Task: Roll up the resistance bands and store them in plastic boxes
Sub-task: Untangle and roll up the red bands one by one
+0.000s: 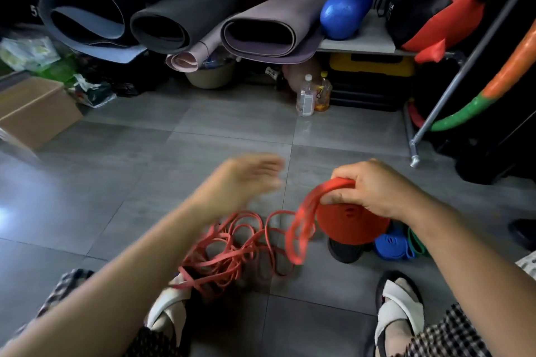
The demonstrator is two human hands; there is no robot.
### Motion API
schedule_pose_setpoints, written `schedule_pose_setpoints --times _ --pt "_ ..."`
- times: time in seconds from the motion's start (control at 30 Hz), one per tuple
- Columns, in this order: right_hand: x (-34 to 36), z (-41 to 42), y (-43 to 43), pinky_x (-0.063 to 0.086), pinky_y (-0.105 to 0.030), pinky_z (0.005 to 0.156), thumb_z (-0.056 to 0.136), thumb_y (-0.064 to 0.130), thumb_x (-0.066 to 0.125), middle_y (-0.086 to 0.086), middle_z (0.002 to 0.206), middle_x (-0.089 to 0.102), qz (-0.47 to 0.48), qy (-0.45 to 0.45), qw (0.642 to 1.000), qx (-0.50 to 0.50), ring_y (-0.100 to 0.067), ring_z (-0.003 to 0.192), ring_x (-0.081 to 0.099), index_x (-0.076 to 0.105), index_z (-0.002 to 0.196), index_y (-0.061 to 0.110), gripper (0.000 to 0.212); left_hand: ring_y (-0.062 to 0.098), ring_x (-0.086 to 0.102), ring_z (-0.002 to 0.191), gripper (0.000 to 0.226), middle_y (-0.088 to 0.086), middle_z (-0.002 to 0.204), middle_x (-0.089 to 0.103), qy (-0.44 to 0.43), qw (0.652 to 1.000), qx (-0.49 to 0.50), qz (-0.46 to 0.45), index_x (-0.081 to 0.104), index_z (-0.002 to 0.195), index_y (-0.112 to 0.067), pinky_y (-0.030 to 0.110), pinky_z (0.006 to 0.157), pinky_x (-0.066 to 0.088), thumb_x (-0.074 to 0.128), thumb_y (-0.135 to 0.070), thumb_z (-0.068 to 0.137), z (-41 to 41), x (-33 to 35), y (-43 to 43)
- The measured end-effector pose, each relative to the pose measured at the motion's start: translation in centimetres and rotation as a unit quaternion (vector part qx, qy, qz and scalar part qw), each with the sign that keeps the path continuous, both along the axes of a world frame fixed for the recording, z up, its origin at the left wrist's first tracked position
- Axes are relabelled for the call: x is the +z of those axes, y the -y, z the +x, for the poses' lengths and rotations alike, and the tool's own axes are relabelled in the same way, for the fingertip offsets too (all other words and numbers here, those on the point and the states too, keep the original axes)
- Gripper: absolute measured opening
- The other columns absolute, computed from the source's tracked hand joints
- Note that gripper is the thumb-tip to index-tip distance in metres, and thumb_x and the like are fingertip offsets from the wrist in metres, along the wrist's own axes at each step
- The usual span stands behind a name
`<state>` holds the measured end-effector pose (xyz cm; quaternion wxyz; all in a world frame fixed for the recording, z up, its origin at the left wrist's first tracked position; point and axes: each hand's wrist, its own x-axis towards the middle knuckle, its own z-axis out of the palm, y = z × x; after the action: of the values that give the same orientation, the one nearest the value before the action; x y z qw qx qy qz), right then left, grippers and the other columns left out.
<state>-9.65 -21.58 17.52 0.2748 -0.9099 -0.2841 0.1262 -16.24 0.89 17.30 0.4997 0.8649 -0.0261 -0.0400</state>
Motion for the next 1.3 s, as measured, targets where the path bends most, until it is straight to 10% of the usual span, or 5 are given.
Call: schedule_pose_setpoints --times 0.4,0.9,1.07,1.3 --pt "0.9 -1.1 1.3 0.047 -0.036 0.067 0.059 0.043 0.078 -0.007 0.068 0.066 0.075 -0.052 0.995 -0.042 -0.021 0.069 0.061 0.069 0.070 0.015 0.031 0.001 0.059 0.053 0.017 -0.006 0.058 0.065 -0.079 0.988 -0.015 -0.134 0.070 0.080 -0.011 0.012 0.056 0.047 0.072 0.003 0.072 0.9 -0.6 6.2" --pt "0.1 -0.9 2.1 0.043 -0.023 0.055 0.054 0.052 0.067 -0.007 0.062 0.065 0.199 -0.082 0.967 -0.133 -0.008 0.055 0.055 0.065 0.068 0.008 0.047 0.017 0.055 0.056 0.012 0.005 0.065 0.066 -0.133 0.933 0.088 -0.323 0.069 0.072 -0.012 0.023 0.051 0.047 0.067 -0.001 0.078 0.6 -2.1 8.3" --pt "-0.3 -0.7 2.0 0.050 -0.032 0.063 0.054 0.055 0.066 -0.005 0.064 0.067 0.222 -0.084 0.959 -0.156 -0.014 0.061 0.060 0.066 0.068 0.013 0.044 0.023 0.066 0.073 0.011 0.014 0.082 0.072 -0.118 0.921 0.110 -0.355 0.070 0.089 -0.006 0.035 0.074 0.054 0.070 -0.006 0.077 0.6 -2.8 9.0" --pt "-0.7 -0.5 2.0 0.049 -0.039 0.062 0.071 0.039 0.072 -0.013 0.066 0.065 0.271 -0.071 0.933 -0.227 -0.019 0.059 0.057 0.064 0.072 0.005 0.034 0.022 0.059 0.065 0.013 0.013 0.078 0.068 -0.147 0.873 0.144 -0.442 0.068 0.090 -0.003 0.028 0.063 0.049 0.059 -0.009 0.085 0.4 -3.7 11.2"
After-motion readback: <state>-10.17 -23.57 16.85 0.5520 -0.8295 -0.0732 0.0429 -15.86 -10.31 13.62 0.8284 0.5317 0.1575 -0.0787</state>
